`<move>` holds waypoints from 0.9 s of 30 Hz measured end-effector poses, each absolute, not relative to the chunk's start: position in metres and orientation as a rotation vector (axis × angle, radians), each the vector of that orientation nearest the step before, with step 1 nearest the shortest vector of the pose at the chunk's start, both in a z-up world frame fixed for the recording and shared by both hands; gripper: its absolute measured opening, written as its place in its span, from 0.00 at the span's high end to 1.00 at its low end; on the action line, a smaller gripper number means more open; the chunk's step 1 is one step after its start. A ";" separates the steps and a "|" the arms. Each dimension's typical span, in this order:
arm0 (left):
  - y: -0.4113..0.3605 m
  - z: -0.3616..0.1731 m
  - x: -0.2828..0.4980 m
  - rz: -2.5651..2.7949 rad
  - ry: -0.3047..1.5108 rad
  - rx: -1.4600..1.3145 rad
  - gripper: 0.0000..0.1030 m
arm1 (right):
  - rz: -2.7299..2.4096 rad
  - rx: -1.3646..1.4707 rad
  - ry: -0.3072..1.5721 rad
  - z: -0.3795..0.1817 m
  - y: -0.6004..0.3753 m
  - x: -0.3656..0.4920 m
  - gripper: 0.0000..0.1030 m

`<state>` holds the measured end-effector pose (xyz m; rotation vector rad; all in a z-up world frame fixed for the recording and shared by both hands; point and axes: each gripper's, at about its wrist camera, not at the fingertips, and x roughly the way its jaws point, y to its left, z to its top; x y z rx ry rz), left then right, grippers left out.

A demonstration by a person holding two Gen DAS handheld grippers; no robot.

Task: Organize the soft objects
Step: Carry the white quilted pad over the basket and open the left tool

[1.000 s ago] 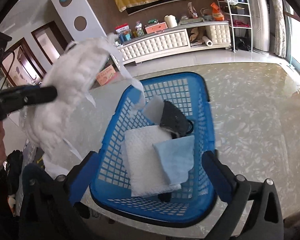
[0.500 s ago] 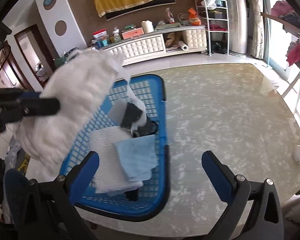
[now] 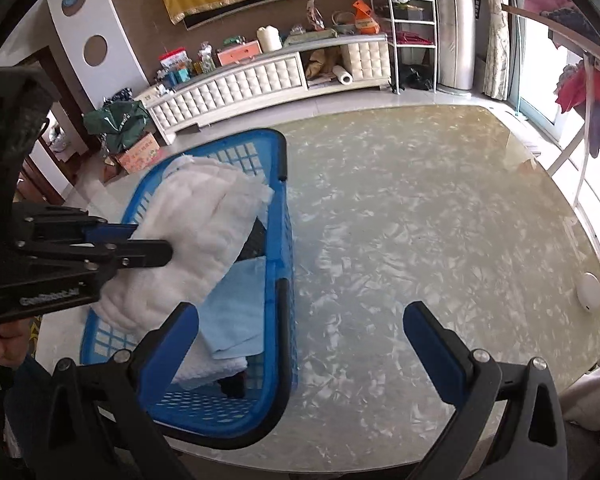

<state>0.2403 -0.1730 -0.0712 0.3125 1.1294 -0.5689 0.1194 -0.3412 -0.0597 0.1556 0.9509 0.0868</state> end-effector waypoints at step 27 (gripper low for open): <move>-0.169 -0.064 0.232 -0.504 1.017 0.401 0.16 | 0.105 0.130 0.993 -0.064 -0.334 0.121 0.00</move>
